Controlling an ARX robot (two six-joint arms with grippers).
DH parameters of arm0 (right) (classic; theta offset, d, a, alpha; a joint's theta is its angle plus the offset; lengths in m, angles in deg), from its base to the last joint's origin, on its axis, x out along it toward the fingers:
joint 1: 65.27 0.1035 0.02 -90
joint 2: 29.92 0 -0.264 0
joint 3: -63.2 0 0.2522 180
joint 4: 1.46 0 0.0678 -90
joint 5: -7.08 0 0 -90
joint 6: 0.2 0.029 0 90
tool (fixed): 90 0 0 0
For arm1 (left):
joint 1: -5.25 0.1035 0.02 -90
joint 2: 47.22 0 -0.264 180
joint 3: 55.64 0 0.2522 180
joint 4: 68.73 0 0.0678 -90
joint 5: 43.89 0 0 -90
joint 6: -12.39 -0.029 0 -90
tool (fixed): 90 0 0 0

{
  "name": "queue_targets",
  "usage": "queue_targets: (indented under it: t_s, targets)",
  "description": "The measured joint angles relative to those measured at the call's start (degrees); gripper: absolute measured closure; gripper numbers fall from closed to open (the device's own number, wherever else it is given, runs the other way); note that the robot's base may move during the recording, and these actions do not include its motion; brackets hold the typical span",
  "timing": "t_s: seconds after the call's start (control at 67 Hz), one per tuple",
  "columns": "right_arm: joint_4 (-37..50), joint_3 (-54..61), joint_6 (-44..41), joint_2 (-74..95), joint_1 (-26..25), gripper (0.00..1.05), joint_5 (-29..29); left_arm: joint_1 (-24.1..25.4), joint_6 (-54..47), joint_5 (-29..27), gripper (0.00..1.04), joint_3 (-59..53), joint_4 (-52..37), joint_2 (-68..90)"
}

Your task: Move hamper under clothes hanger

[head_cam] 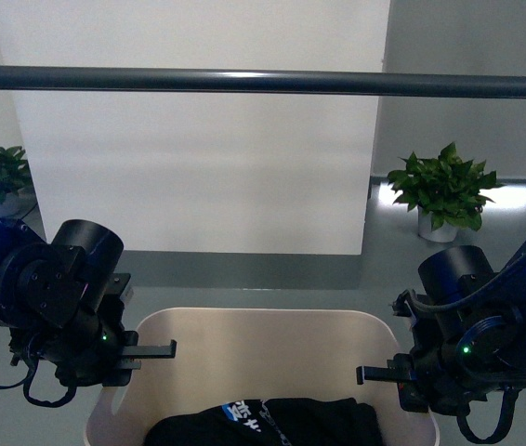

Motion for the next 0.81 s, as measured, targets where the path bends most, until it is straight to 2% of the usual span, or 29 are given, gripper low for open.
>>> queue_targets:
  t_s: [0.582, 0.627, 0.806]
  targets:
    - [2.0, -2.8, 1.9, 6.5, 0.2, 1.02, -0.1, 0.0, 1.3, 0.6, 1.01, 3.3, -1.4, 5.9]
    - [2.4, -2.8, 1.9, 6.6, 0.2, 1.02, -0.3, 0.0, 1.4, 0.6, 0.96, 3.3, -1.5, 5.9]
    - [4.5, -2.4, 2.8, 6.0, -0.1, 0.77, -0.4, 0.0, 1.9, 0.8, 0.69, 3.1, -2.6, 4.9]
